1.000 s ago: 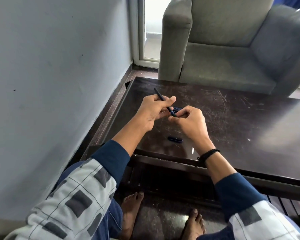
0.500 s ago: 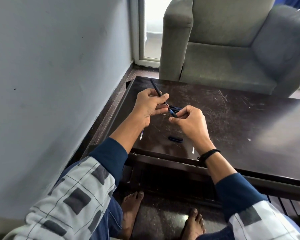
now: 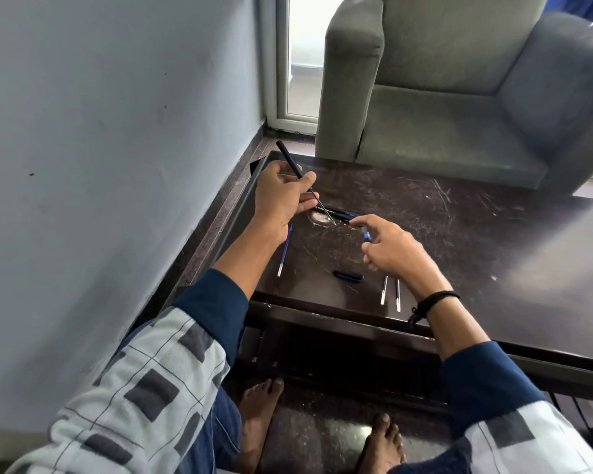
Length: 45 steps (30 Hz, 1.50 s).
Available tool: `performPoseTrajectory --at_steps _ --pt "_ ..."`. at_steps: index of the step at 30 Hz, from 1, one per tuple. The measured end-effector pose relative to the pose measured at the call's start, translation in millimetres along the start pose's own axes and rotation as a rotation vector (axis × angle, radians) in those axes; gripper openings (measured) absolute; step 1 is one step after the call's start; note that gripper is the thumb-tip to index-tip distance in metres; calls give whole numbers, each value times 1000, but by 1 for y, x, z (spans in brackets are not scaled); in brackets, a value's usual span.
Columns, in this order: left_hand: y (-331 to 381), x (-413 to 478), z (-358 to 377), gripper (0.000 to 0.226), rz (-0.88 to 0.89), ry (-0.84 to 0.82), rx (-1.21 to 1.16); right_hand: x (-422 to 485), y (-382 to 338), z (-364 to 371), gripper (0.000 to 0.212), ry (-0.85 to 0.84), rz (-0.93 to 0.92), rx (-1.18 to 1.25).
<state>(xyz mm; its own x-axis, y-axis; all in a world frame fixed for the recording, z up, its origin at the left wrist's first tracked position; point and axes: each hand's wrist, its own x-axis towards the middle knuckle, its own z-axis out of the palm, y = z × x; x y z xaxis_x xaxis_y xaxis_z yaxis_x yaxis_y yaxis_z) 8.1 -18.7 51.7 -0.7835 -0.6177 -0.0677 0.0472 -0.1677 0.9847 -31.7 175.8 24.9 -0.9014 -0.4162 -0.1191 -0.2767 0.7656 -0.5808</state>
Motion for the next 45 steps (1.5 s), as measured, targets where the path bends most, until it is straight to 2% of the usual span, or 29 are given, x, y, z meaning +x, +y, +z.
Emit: performPoseTrajectory --at_steps 3,6,9,12,17,23,32,45 --pt "-1 -3 3 24 -7 -30 7 6 5 -7 26 109 -27 158" --pt "-8 -13 13 21 -39 -105 11 5 -1 -6 19 94 -96 284" --pt "-14 -20 20 22 -51 -152 31 3 -5 -3 11 49 -168 253" --pt "-16 -23 24 23 -61 -163 29 3 -2 -5 4 82 -186 140" --pt "-9 -17 18 22 -65 -100 -30 4 18 -38 10 68 -119 -143" --pt "4 -3 2 18 -42 -18 -90 6 60 -72 25 223 -5 -432" --pt "6 -3 -6 15 -52 -31 -89 27 89 -53 37 152 -46 -482" --pt "20 6 -22 15 -65 8 -101 32 87 -33 36 136 -96 -389"
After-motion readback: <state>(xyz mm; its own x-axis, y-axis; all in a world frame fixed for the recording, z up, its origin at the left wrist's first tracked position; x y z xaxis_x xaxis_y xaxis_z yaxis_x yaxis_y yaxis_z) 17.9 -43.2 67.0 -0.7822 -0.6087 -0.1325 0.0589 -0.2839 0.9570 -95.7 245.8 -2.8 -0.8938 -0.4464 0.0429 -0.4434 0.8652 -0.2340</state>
